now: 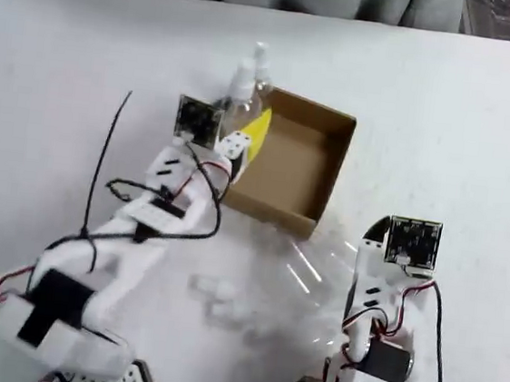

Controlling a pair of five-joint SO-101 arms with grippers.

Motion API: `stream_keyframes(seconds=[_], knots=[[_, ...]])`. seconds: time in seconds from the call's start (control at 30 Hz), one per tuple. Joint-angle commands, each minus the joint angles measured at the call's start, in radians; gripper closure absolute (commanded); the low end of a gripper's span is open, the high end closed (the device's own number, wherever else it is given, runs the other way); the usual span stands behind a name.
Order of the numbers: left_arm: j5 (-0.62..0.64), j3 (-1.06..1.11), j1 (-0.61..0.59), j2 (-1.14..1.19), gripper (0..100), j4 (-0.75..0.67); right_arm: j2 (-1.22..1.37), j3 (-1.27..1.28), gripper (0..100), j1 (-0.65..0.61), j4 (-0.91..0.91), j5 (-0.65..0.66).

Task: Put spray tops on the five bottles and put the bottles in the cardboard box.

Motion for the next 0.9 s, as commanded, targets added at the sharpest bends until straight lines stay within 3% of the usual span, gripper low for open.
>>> stream_keyframes(seconds=[0.0,0.63,0.87], knots=[[-0.012,-0.132,-0.022,0.102,98,-0.032,-0.005,0.011,98.4,-0.004,-0.016,-0.006],[-0.014,-0.311,-0.061,0.367,98,-0.034,-0.005,0.011,98.4,-0.008,-0.018,-0.005],[-0.006,-0.290,-0.061,0.375,83,-0.032,-0.005,0.011,98.4,-0.004,-0.016,-0.005]])
